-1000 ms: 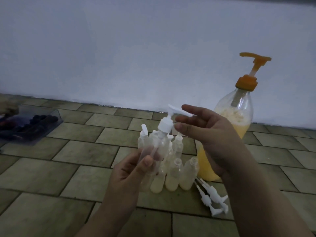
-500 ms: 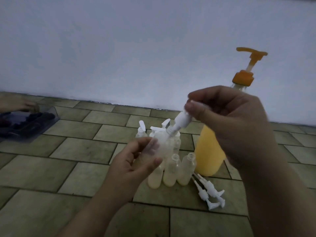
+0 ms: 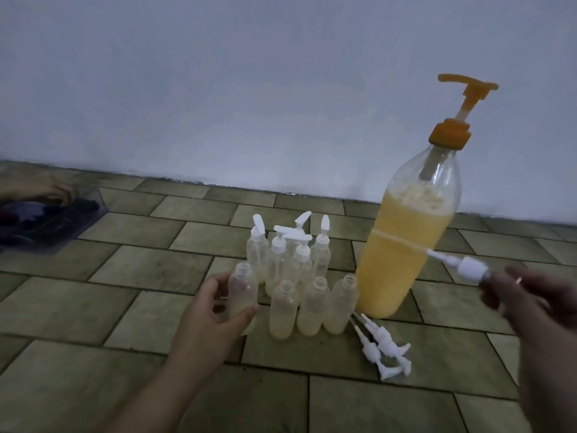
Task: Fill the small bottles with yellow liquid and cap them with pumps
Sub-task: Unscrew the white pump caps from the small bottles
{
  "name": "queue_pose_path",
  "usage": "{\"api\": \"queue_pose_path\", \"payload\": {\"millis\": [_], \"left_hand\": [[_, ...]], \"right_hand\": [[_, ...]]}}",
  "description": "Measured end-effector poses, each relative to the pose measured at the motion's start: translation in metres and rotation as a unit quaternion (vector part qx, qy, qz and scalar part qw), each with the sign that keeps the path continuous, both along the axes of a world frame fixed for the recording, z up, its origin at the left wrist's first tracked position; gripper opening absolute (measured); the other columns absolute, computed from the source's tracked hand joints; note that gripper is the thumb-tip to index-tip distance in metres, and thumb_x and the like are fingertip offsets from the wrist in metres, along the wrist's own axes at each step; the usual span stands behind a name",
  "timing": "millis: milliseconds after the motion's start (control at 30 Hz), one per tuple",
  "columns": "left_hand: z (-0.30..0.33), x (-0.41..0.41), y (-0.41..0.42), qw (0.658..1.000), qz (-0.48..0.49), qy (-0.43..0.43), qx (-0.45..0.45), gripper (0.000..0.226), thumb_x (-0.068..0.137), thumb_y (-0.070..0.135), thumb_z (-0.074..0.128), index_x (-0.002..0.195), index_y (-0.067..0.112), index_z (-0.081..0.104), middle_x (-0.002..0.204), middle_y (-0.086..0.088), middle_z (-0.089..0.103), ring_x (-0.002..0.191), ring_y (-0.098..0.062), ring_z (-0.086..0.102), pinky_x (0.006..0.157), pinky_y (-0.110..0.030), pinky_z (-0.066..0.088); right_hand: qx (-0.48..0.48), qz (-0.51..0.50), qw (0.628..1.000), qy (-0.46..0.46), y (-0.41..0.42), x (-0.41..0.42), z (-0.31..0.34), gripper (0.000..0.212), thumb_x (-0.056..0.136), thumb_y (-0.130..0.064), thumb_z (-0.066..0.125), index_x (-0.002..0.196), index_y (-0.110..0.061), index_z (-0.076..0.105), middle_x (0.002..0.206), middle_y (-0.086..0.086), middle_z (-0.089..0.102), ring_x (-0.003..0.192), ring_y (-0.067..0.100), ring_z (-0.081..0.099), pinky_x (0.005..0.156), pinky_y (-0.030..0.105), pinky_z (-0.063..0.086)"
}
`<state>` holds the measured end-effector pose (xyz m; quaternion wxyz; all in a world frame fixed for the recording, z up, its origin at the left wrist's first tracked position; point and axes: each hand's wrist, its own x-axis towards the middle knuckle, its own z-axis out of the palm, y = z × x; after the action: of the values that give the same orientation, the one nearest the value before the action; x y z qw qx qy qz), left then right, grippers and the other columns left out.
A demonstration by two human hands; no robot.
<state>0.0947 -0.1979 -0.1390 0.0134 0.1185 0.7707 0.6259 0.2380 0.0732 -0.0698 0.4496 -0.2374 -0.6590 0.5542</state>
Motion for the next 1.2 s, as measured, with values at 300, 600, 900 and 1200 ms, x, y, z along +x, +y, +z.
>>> {"api": "queue_pose_path", "payload": {"millis": [300, 600, 900, 1200], "left_hand": [[-0.026, -0.008, 0.01, 0.999, -0.019, -0.028, -0.024, 0.039, 0.075, 0.012, 0.076, 0.096, 0.036, 0.054, 0.096, 0.014, 0.063, 0.086, 0.0, 0.06, 0.059, -0.012, 0.047], [-0.032, -0.048, -0.022, 0.995, 0.02, -0.072, 0.069, 0.055, 0.075, 0.062, 0.056, 0.117, 0.027, 0.052, 0.115, 0.011, 0.058, 0.116, -0.014, 0.051, 0.095, -0.03, 0.037], [-0.019, -0.121, 0.021, 0.982, -0.095, -0.079, -0.144, 0.066, 0.081, 0.027, 0.07, 0.139, 0.024, 0.038, 0.138, 0.008, 0.043, 0.126, -0.017, 0.042, 0.099, -0.035, 0.041], [-0.017, -0.112, 0.023, 0.997, -0.015, -0.059, -0.035, 0.043, 0.08, 0.036, 0.067, 0.117, 0.017, 0.058, 0.119, 0.002, 0.061, 0.11, -0.022, 0.059, 0.09, -0.042, 0.05]], "right_hand": [[0.313, -0.067, 0.943, -0.089, -0.027, -0.008, -0.102, 0.041, 0.086, -0.039, 0.053, 0.075, -0.005, 0.071, 0.076, 0.009, 0.064, 0.072, 0.006, 0.051, 0.074, 0.004, 0.036], [0.319, -0.005, 0.937, -0.143, -0.021, -0.013, -0.134, 0.022, 0.079, -0.038, 0.049, 0.08, -0.022, 0.065, 0.096, -0.006, 0.055, 0.081, 0.006, 0.051, 0.077, -0.006, 0.03], [0.218, 0.015, 0.97, -0.111, 0.019, -0.018, -0.21, 0.021, 0.094, -0.045, 0.044, 0.094, -0.033, 0.061, 0.112, -0.019, 0.056, 0.1, -0.011, 0.053, 0.092, 0.005, 0.032], [0.412, -0.023, 0.91, -0.021, -0.063, -0.038, -0.047, 0.016, 0.081, -0.018, 0.05, 0.086, -0.01, 0.063, 0.084, 0.004, 0.059, 0.086, -0.007, 0.05, 0.08, 0.003, 0.036]]}}
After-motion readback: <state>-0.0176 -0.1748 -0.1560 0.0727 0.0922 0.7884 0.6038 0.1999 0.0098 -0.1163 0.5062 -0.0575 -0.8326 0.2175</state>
